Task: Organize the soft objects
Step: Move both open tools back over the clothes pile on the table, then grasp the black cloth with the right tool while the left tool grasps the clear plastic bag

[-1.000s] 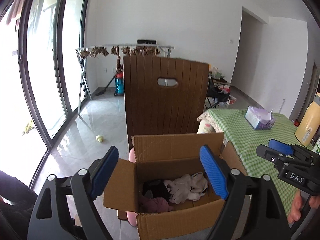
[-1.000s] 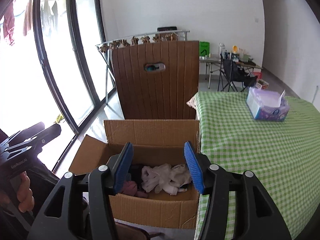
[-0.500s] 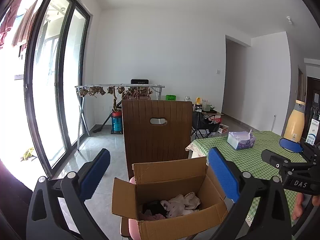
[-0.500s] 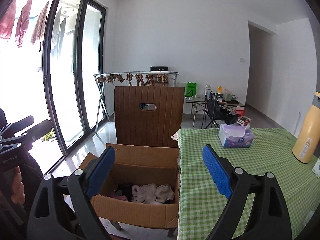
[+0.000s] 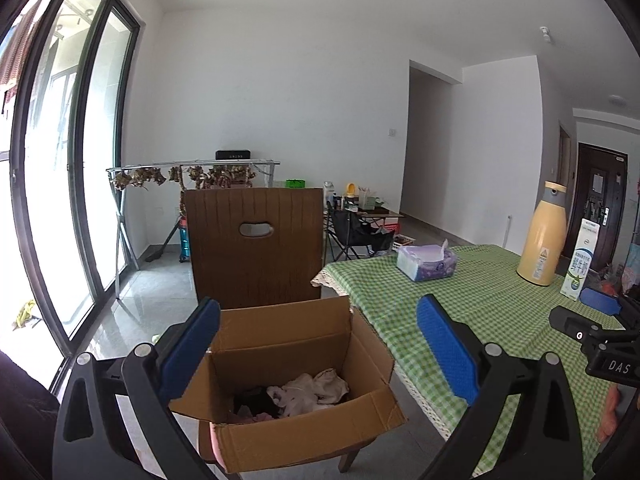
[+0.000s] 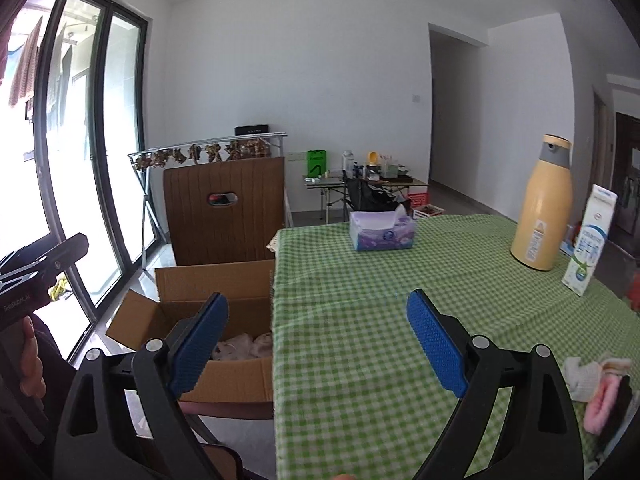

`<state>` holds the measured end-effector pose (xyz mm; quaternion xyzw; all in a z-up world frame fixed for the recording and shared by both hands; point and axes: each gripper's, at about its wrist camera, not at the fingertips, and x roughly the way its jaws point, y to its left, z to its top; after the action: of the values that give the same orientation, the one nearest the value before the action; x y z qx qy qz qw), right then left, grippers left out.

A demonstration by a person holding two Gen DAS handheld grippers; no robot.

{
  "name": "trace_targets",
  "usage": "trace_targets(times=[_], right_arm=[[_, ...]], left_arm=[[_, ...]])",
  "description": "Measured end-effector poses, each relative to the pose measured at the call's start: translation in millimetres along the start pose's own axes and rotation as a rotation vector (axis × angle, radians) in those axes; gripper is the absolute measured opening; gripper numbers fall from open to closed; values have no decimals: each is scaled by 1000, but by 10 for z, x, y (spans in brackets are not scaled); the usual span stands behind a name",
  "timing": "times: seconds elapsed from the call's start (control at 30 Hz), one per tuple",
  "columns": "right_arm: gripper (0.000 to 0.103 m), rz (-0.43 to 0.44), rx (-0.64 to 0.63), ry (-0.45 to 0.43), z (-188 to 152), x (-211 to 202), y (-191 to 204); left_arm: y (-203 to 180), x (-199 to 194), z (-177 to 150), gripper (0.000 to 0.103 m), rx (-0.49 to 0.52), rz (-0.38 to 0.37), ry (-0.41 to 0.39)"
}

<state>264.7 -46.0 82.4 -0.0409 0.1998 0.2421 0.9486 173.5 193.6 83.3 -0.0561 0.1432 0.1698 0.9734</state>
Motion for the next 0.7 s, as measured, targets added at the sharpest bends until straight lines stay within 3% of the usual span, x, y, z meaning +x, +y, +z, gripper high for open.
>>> trace_targets(times=[0.23,0.63,0.7], right_arm=[[87,-201,73,51,-378,-411,-725],[87,-560,307,331,-1524,-1498,-1922],[81,-569,347,351,-1652,-1589,-2004]], left_arm=[[-651,164,-138,95,45,-155,33],[-1890,245,-620,95,159,-431,159],[-2086,236,-704,95,182,-473,176]])
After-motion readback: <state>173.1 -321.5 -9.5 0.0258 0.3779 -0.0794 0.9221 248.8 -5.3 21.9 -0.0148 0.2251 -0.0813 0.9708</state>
